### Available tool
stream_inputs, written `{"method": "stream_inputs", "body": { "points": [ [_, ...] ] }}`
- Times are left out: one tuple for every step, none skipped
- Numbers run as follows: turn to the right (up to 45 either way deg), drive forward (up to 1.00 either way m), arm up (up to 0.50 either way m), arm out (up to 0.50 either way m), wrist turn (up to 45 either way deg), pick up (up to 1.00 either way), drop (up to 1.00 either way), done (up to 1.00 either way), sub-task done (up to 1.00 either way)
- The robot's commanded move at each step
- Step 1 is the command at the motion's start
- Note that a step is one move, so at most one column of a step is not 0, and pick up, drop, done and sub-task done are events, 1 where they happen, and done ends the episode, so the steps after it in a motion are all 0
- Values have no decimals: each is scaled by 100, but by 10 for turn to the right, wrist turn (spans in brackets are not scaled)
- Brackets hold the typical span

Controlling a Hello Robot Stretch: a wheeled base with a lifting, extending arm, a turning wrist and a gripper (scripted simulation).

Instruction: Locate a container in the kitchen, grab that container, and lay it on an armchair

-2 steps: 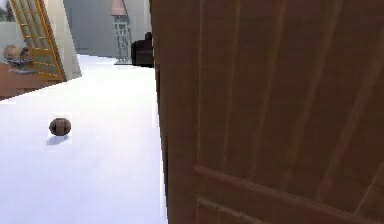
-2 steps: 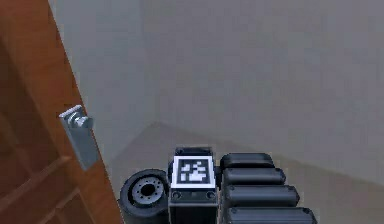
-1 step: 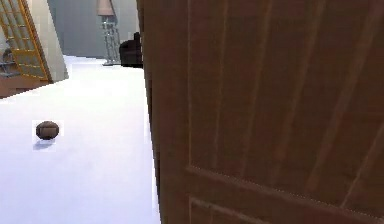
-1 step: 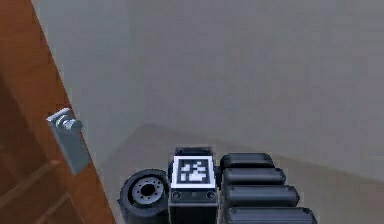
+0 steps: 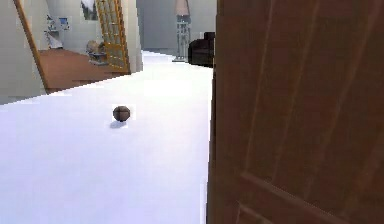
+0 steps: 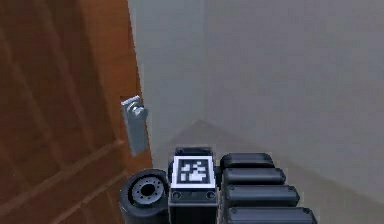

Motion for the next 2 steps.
{"method": "stream_inputs", "body": {
  "points": [
    [0, 20, 0, 0, 0, 0, 0, 0, 0],
    [-450, 0, 0, 0, 0, 0, 0, 0, 0]
  ]
}}
